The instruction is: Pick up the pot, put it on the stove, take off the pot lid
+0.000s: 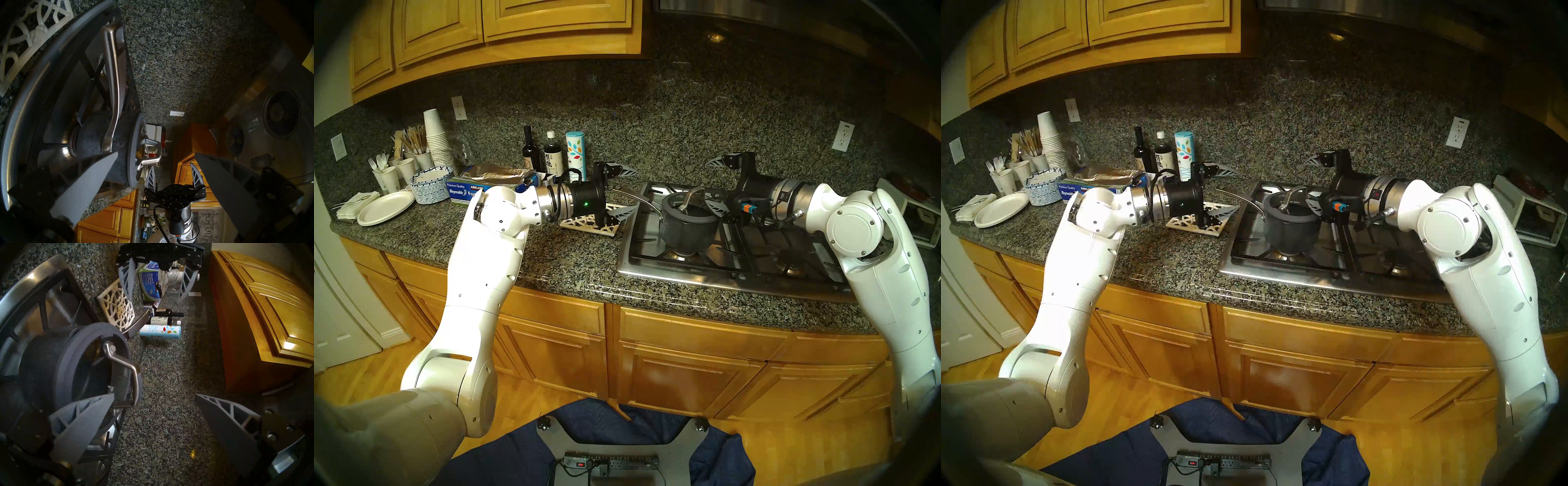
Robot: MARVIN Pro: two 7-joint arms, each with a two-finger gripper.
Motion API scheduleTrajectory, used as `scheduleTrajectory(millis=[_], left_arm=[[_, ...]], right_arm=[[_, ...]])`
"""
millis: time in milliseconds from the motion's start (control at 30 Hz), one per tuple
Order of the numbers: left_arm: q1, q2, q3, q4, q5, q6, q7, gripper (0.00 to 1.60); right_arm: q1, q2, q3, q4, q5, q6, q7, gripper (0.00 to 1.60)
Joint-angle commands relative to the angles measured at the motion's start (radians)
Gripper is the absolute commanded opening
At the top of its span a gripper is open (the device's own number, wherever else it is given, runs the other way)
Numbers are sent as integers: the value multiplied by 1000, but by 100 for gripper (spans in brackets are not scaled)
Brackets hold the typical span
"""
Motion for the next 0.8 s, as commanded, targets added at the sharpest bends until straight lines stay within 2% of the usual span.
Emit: scheduleTrajectory(millis=[0,333,767], left_arm=[[-40,0,-3,-25,-16,-1,1,160],[-40,0,-3,-25,-17,-2,2,160],[-40,0,-3,-25,-17,-2,2,160]], right_arm=[[111,-18,-11,26,-7,-34,-10,160],[179,-48,-67,95,-10,-77,1,160],[236,-81,-99,155,-26,-119,4,160]])
